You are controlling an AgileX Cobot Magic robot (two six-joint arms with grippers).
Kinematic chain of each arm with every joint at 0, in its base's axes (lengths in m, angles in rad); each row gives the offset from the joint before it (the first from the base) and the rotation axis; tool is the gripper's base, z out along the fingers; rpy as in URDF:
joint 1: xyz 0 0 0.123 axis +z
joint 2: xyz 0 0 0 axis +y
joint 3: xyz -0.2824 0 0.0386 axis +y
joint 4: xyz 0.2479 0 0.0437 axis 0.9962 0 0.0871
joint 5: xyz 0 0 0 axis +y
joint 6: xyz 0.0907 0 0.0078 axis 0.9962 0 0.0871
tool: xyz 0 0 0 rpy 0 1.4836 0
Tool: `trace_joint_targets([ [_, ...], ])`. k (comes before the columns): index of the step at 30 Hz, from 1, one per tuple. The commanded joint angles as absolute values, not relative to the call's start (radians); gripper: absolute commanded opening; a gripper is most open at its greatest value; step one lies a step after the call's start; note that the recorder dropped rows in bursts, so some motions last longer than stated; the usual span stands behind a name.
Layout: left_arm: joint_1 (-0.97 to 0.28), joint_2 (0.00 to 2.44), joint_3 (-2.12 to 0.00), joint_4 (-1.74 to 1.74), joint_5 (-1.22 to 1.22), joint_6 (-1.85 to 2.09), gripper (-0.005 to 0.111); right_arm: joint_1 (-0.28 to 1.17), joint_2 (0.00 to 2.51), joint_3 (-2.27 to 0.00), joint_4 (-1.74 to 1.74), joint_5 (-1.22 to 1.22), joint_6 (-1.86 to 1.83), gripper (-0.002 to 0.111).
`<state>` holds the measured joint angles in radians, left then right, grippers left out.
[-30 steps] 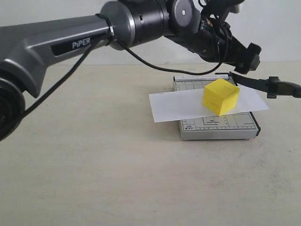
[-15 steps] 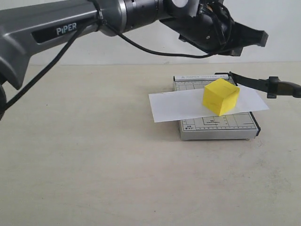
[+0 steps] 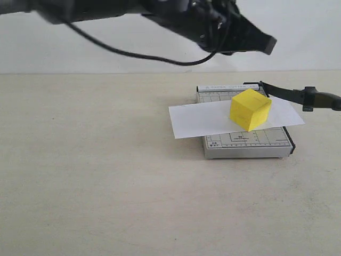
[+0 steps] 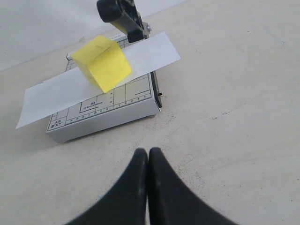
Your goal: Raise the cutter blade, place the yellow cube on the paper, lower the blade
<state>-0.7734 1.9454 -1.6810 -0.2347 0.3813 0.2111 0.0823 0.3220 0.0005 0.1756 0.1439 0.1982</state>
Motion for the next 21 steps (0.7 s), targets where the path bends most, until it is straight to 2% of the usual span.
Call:
trace_joint_targets([
  [1,-0.738,1.625,-1.164,-0.201,0.056,0.234,0.004,0.08,0.325,0.0,0.178,0.139,0.193,0.0],
  [3,-0.663,1.451,-0.928,-0.201,-0.102,0.234,0.004,0.08,0.325,0.0,0.178,0.139,0.193,0.0],
  [4,-0.586,1.361,-0.809,-0.206,-0.196,0.231,0.004,0.08,0.325,0.0,0.178,0.139,0.193,0.0],
  [5,-0.535,1.317,-0.755,-0.206,-0.22,0.231,0.004,0.08,0.325,0.0,0.178,0.139,0.193,0.0],
  [6,-0.415,1.253,-0.68,-0.206,-0.216,0.231,0.004,0.08,0.325,0.0,0.178,0.139,0.193,0.0],
  [7,-0.35,1.224,-0.647,-0.206,-0.195,0.231,0.004,0.08,0.325,0.0,0.178,0.141,0.193,0.0],
  [9,-0.151,1.138,-0.568,-0.197,-0.056,0.231,0.004,0.08,0.325,0.0,0.176,0.141,0.193,0.0],
  [11,-0.074,1.051,-0.522,-0.197,0.02,0.233,0.004,0.08,0.325,0.0,0.176,0.141,0.193,0.0],
  [17,-0.052,0.567,-0.413,-0.202,0.2,0.233,0.004,0.08,0.325,0.0,0.175,0.141,0.193,0.0],
  [21,-0.052,0.343,-0.34,-0.207,0.217,0.225,0.004,0.08,0.325,0.0,0.175,0.139,0.181,0.0],
])
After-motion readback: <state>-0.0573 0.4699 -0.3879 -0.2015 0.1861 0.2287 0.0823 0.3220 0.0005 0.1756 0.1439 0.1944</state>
